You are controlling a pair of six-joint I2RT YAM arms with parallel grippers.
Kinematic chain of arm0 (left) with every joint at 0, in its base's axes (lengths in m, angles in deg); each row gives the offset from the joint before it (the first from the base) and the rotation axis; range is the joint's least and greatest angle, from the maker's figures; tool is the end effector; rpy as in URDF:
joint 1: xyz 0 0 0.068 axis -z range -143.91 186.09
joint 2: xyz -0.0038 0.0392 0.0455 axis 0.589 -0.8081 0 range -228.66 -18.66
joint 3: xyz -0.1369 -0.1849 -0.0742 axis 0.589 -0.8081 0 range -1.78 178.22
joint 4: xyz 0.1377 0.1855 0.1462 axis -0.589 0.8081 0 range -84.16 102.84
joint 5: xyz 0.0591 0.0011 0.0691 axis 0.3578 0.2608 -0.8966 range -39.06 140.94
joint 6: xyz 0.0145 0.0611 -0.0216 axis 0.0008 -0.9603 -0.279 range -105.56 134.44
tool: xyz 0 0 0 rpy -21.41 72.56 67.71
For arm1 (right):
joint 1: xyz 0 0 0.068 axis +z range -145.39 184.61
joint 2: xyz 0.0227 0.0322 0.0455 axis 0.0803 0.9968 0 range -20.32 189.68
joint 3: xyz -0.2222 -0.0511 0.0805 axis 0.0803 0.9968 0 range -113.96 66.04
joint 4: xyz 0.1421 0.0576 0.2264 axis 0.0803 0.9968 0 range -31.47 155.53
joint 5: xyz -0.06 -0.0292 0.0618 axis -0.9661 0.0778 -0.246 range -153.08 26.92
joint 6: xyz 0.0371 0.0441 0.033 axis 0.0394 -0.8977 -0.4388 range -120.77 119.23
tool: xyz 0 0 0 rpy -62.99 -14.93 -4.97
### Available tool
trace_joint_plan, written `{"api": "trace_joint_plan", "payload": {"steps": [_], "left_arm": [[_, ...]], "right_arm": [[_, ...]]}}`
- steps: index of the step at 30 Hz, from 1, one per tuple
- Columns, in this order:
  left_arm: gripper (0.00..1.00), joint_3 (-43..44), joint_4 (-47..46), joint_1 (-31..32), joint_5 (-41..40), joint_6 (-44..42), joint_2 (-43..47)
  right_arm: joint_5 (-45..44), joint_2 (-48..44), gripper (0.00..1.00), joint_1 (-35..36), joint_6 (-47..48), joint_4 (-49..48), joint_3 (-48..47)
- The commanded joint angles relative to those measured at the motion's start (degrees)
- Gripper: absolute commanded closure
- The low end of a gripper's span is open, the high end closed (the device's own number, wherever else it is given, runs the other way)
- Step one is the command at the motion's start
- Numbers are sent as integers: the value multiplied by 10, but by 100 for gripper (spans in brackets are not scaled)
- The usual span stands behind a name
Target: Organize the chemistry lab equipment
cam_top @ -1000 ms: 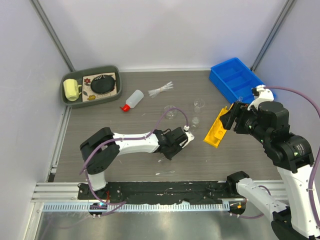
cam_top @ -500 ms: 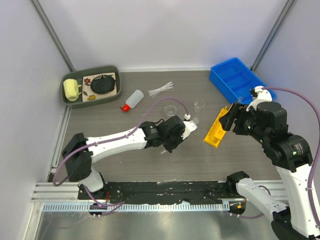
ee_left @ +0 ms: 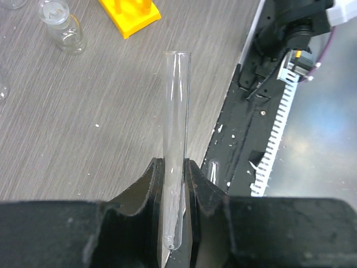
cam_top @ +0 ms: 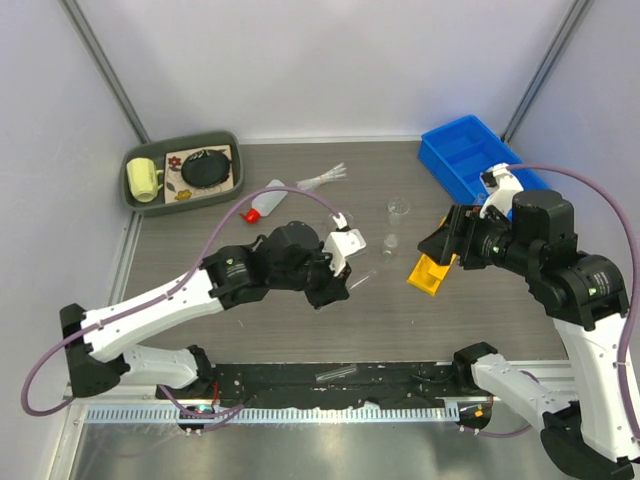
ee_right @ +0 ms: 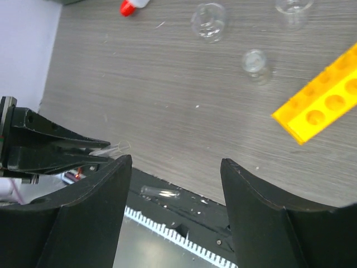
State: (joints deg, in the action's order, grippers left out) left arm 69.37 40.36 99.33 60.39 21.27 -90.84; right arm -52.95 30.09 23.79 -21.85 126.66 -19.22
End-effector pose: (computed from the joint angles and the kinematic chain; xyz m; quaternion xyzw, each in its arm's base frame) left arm 0.1319 -0.2809 0.3163 0.4520 0.7632 -0.3217 0.3313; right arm 0.1430 0.0597 0.4196 -0.0275 0.8772 0.2358 0.4174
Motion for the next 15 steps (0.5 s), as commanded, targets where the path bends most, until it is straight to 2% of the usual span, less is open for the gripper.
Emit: {"api": "trace_joint_plan", "payload": {"steps": [1, 9, 15], "left_arm": [[100, -20, -12, -3, 28, 8, 56], [100, -60, -40, -3, 31, 7, 135], [100, -71, -48, -3, 38, 6, 140]], "right_arm": [[117, 18, 30, 3, -4, -49, -8], [195, 41, 30, 14, -29, -143, 56], [191, 59, 30, 80, -53, -199, 88]]}}
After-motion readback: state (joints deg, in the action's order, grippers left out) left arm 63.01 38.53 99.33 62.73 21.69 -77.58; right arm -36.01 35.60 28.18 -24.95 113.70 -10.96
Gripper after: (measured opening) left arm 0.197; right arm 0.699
